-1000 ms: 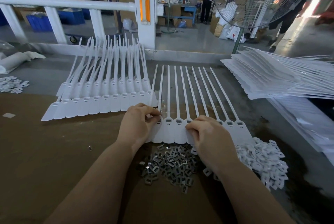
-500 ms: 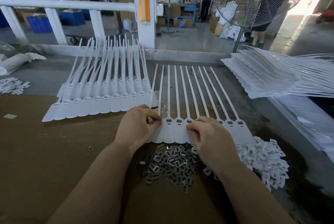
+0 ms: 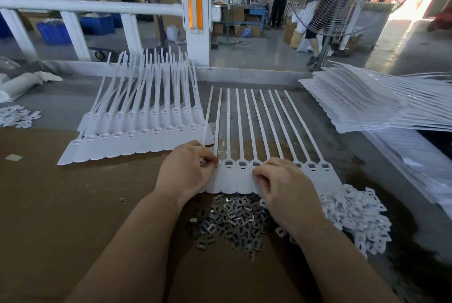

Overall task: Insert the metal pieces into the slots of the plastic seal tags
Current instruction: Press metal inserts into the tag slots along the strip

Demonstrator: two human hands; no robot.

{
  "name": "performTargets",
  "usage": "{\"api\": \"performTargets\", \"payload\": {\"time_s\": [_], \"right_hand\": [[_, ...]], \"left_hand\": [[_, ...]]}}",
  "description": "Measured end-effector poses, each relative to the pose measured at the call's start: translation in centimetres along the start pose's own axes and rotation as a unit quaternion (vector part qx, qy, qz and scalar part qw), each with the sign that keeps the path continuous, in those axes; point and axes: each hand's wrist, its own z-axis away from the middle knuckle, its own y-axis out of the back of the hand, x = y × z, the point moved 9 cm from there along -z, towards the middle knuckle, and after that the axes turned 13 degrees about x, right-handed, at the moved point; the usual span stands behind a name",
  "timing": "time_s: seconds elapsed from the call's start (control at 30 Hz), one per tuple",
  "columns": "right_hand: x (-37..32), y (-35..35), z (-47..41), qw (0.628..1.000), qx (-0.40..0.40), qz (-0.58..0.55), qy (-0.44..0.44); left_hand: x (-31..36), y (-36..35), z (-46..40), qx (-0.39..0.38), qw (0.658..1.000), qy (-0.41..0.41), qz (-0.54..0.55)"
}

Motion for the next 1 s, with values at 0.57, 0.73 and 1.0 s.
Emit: {"api": "performTargets", "payload": {"time_s": [0.57, 0.73, 1.0], "right_hand": [[-0.3, 0.1, 0.1, 1.000, -0.002, -0.007, 0.001], [-0.3, 0.1, 0.1, 1.000, -0.002, -0.006, 0.001], [-0.3, 0.1, 0.1, 1.000, 0.000, -0.006, -0.003]], "left_hand": [[-0.6, -0.3, 0.0, -0.011, 0.997, 0.021, 0.069], [-1.6, -0.1, -0.1, -0.001, 0.987, 0.076, 0.138], [-2.3, 0.0, -0.1, -0.001, 0.977, 0.111, 0.181]]}}
